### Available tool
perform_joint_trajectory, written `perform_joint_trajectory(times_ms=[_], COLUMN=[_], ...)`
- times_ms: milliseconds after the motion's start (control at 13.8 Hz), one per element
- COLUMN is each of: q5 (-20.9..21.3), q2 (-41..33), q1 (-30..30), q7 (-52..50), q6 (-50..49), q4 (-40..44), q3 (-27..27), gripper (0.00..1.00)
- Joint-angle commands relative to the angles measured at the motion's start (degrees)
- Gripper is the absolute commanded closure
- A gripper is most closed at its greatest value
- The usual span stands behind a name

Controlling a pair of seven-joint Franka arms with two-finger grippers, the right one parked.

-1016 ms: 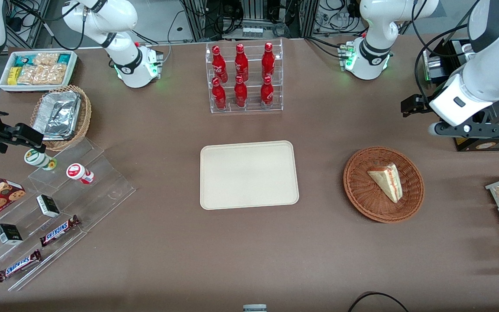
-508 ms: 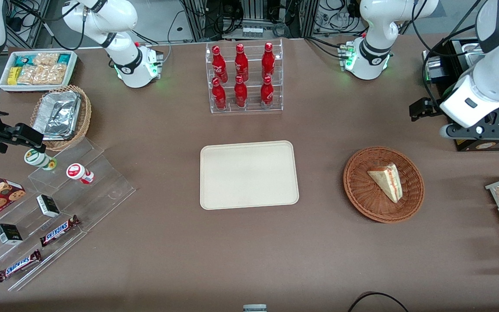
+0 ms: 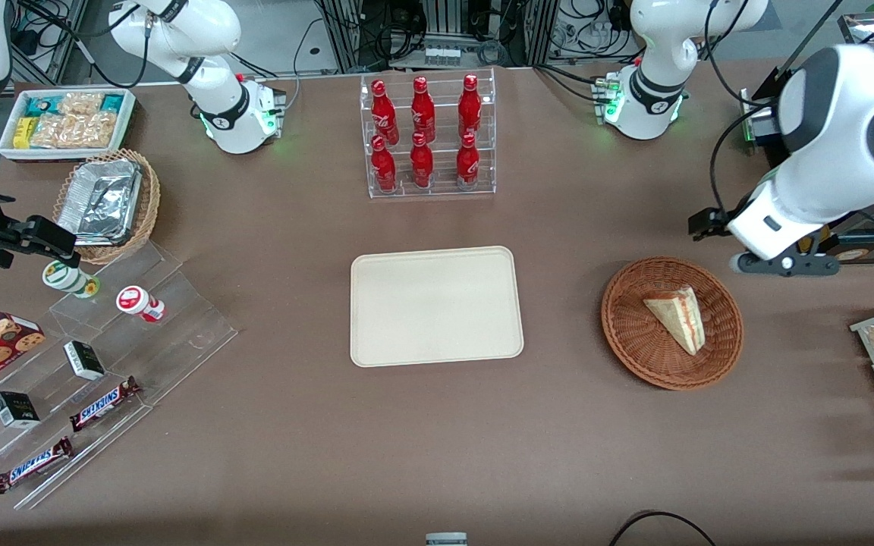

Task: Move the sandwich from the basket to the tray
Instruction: 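Move the left gripper down over the sandwich in the wicker basket, then close the left gripper on the wrapped sandwich wedge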

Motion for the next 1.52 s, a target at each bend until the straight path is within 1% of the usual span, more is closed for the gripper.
perform_joint_trajectory(times_ms=[0, 290, 435, 653, 798, 871, 1089, 1379, 1452], q5=[0.6, 0.6, 0.6, 0.6, 0.6, 0.6, 0.6, -0.1, -0.1], q2=[-1.1, -1.0, 0.1, 2.5, 2.8, 2.8, 4.1, 5.1, 5.8], q1=[0.1, 0.7, 0.8, 0.9, 1.8, 2.6, 3.5, 3.5, 3.5], q7=[0.7, 0.6, 0.6, -3.4, -4.1, -6.5, -20.2, -32.9, -34.3], q6=[8.5, 21.2, 22.9, 26.7, 28.0, 28.9, 31.0, 34.7, 35.0], q4=[-7.0, -15.2, -15.7, -15.8, -16.3, -16.5, -17.2, -18.1, -18.0], q3=[-0.3, -0.1, 0.1, 0.3, 0.3, 0.3, 0.3, 0.3, 0.2], gripper=[0.00, 0.00, 0.00, 0.00, 0.00, 0.00, 0.00, 0.00, 0.00])
